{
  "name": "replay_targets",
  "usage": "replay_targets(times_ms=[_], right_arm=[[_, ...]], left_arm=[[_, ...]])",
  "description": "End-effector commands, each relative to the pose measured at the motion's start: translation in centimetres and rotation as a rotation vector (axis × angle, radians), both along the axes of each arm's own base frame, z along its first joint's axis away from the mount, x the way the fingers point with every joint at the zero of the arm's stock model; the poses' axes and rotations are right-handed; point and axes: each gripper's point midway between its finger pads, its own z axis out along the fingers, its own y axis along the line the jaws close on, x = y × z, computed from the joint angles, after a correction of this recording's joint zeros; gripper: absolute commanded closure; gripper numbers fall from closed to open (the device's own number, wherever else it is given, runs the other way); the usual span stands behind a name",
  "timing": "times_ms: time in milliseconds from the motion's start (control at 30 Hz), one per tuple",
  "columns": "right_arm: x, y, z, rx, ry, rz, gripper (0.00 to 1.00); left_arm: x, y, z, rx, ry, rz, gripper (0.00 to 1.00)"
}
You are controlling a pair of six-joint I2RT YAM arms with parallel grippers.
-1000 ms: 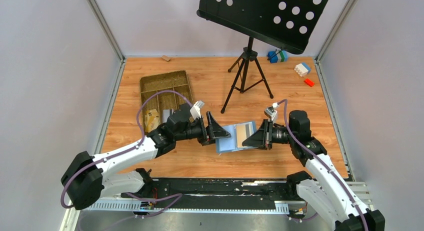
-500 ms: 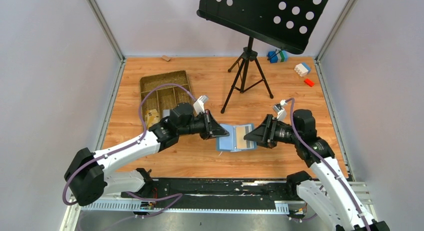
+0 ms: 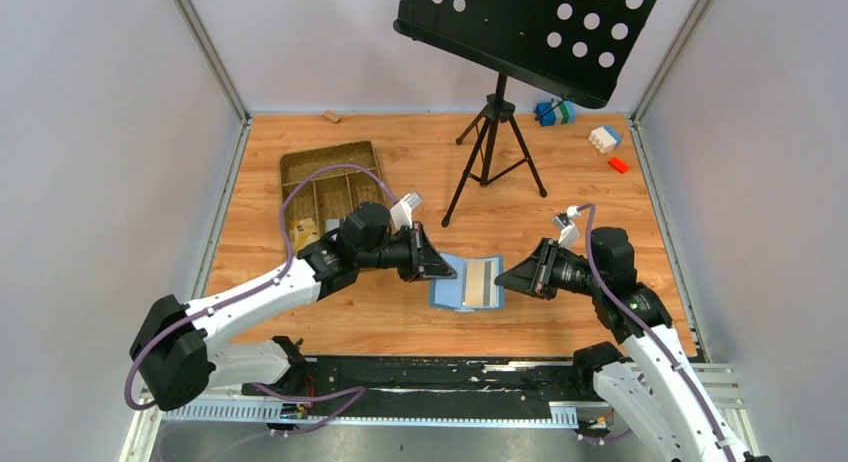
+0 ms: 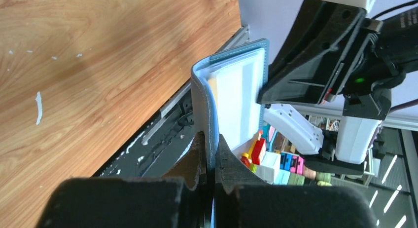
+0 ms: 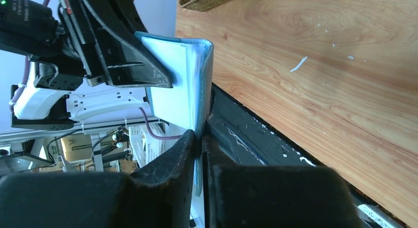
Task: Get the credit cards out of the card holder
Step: Remove the credit card from the card holder.
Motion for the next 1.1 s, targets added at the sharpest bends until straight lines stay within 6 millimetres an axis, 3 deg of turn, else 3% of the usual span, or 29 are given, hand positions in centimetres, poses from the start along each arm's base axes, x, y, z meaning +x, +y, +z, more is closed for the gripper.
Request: replay_targets(times_ms=[0, 133, 200, 467, 767, 1067], right_arm=[[0.6, 0.4, 0.5, 0.001, -0.029, 0.028, 0.9], [0.7, 0.4, 0.6, -0.033, -0.04, 0.065, 0.92], [0.3, 0.5, 0.8, -0.033, -0.043, 0.091, 1.0], [-1.1, 1.2, 3.9, 0.097, -0.106, 0.145, 1.0], [-0.9, 0.2, 0.3, -0.041, -0.038, 0.116, 1.0], [0.1, 0.8, 0.9, -0.033, -0.078, 0.158, 0.93]], left_arm=[[0.4, -1.2, 3.4, -0.099, -0.072, -0.039, 1.0], [0.4, -1.4, 3.2, -0.132, -0.053, -0.029, 1.0], [0.4, -1.4, 3.3, -0.141, -0.056, -0.028, 1.0], [0.4, -1.6, 2.0, -0.082, -0.043, -0.023, 1.0], [-0.2, -2.6, 1.0, -0.073, -0.05, -0.035, 1.0], [-0.9, -5.1, -0.1, -0.07, -0.012, -0.083, 1.0]])
